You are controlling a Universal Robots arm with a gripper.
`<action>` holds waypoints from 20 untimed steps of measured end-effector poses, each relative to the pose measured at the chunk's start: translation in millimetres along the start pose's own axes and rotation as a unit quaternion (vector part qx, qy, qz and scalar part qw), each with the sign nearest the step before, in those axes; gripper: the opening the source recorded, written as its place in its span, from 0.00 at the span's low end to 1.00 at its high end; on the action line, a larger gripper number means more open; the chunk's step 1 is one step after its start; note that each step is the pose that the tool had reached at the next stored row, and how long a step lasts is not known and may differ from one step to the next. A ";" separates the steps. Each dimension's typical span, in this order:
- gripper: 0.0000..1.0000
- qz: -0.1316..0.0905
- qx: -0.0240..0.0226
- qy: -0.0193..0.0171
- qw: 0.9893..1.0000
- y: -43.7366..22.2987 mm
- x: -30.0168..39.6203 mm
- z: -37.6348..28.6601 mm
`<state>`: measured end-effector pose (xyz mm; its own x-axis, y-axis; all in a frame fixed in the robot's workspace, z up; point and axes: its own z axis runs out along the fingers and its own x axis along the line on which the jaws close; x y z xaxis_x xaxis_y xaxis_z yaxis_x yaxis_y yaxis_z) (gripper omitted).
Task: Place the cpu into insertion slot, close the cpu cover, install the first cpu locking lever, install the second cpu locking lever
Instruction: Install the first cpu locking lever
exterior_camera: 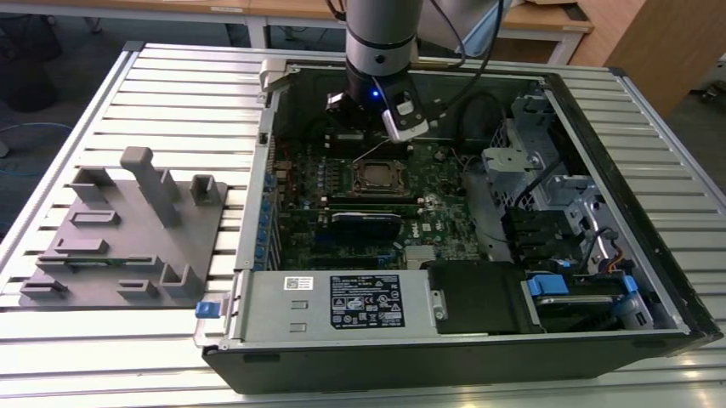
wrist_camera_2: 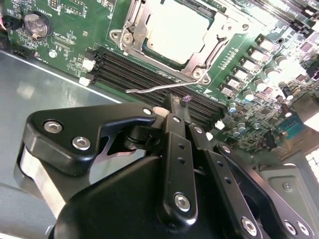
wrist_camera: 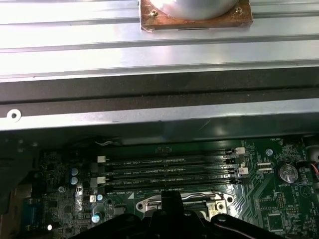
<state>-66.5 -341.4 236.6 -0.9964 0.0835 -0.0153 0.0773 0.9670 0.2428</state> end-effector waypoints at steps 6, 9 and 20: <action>0.10 0.000 0.000 0.000 1.000 1.8 -0.8 2.5; 0.10 0.000 0.000 0.000 1.000 2.5 -1.5 3.9; 0.10 0.000 0.000 0.000 1.000 4.2 -4.1 8.0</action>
<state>-61.8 -335.8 229.9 -0.9964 0.0837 -0.0154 0.0774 0.9670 0.2429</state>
